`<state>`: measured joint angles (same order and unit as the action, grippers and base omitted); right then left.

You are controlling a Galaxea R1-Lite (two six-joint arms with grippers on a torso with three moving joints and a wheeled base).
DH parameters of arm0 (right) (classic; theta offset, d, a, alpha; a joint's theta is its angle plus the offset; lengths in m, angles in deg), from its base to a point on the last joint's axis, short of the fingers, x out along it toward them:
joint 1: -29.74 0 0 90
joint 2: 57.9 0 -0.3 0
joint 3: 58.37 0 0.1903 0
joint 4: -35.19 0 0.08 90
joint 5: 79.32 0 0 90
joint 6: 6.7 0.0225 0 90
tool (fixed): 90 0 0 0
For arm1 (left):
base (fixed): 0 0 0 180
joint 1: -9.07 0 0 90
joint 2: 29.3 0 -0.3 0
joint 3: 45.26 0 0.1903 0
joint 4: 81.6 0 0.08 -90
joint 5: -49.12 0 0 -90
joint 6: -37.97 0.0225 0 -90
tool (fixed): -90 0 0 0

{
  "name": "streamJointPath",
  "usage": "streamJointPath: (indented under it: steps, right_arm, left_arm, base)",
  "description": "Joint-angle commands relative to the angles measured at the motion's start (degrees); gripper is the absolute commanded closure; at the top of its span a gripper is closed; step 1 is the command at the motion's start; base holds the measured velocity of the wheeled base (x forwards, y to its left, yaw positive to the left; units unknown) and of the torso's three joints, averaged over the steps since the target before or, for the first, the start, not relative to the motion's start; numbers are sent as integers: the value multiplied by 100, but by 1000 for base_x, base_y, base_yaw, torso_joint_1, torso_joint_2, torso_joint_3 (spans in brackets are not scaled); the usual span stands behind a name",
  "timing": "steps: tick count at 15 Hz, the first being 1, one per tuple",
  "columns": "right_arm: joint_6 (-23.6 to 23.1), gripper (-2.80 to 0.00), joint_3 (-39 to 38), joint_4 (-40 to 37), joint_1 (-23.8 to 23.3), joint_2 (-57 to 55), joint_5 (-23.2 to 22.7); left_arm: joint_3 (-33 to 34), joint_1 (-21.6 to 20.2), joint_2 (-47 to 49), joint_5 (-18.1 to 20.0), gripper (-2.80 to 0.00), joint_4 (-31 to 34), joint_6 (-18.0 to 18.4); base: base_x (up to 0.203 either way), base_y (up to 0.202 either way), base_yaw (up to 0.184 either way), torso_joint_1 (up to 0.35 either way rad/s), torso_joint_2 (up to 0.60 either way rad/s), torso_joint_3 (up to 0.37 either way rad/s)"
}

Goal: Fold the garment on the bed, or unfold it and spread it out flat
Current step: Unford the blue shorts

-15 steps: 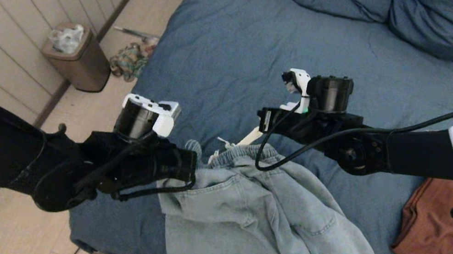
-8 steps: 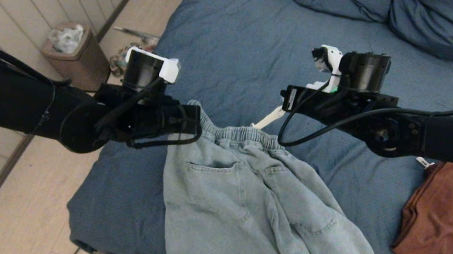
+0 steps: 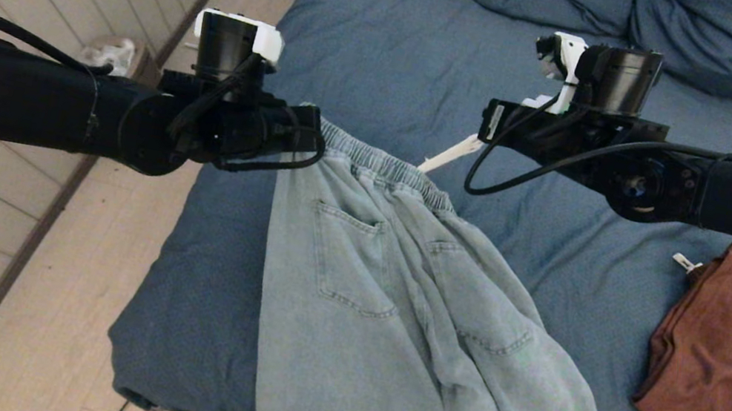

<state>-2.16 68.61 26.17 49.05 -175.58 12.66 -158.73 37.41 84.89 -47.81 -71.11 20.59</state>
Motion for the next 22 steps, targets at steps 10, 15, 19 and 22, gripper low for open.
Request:
streamJointPath:
  steps: [10,15,19,22]
  right_arm:
    - [-83,-280,600,-213,364,-651,198]
    - [-101,-280,693,-491,304,-585,181]
    - [510,-280,271,-1117,241,-459,181]
    - [691,-280,-412,-1191,246,-449,168]
  left_arm:
    - [-112,-381,683,17,0,-84,34]
    - [-33,-381,701,45,0,-84,25]
    - [10,-373,746,69,0,-75,16]
    - [19,-355,851,78,0,-74,16]
  base:
    - [0,0,0,0,0,0]
    - [0,0,0,0,0,0]
    - [0,0,0,0,0,0]
    - [0,0,0,0,0,0]
